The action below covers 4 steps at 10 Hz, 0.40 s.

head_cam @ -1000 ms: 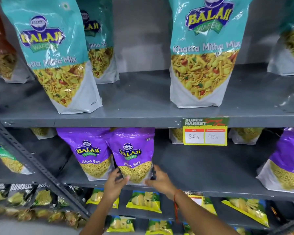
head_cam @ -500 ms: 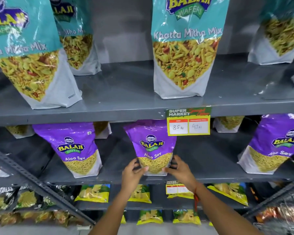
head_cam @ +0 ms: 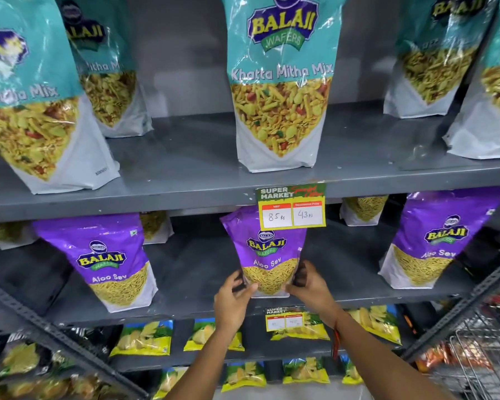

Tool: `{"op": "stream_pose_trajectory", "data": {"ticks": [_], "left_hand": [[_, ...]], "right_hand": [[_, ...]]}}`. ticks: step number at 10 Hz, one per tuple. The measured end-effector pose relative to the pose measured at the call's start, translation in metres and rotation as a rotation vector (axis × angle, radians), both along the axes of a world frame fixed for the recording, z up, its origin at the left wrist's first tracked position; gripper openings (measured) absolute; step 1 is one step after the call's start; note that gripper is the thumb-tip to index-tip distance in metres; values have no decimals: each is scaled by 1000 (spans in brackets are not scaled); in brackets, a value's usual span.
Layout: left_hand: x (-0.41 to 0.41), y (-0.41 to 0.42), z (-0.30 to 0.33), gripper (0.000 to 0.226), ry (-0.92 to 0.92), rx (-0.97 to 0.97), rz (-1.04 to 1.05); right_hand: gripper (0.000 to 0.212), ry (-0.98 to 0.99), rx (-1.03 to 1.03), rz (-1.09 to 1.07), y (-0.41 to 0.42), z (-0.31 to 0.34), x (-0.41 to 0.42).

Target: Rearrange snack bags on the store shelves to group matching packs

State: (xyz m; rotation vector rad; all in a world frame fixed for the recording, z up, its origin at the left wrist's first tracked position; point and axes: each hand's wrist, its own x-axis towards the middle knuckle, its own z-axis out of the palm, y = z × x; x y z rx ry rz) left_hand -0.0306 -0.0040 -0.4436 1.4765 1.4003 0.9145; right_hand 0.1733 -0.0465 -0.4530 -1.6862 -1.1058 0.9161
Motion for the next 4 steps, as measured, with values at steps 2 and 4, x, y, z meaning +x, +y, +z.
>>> {"op": "stream_pose_trajectory", "data": {"ticks": [2,4], "left_hand": [[-16,-31,43,25,23,256,117],[-7,-47,172,37,-131,965,55]], "right_hand": [[21,-190,384,-213,-47,72,-19],[13,-116,1052,-308,-102,241,-36]]}}
